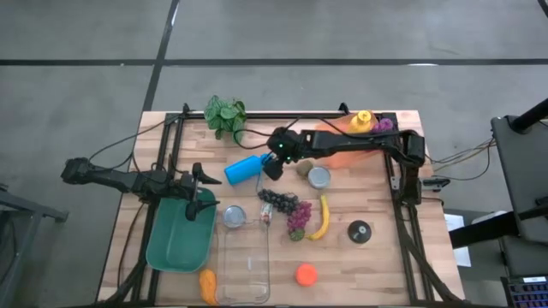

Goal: Pick & Place Food Item
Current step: Put the blue tumbler into the orange bin

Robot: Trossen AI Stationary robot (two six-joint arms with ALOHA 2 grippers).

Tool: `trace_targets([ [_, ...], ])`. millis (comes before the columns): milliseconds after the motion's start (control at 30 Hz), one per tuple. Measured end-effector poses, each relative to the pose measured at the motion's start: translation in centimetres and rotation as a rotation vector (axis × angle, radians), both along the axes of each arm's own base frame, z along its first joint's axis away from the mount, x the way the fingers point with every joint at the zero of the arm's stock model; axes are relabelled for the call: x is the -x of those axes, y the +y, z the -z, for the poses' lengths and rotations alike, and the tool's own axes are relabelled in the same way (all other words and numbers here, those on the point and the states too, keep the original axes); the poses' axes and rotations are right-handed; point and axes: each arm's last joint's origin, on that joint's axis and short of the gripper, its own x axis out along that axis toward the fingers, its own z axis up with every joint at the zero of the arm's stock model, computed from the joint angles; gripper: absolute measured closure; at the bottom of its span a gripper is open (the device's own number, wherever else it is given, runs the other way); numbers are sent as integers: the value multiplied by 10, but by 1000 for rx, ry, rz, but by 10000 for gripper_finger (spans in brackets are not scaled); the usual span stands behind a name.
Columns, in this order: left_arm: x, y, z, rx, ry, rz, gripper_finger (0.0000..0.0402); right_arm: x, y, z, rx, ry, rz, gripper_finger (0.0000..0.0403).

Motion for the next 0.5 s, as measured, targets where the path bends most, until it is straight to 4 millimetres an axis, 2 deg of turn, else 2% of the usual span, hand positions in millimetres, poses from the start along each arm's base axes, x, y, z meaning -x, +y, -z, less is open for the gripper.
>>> trace_targets([
  [500, 0, 0, 0, 0, 0, 0, 66, -40, 28, 49, -75, 51, 35, 149],
])
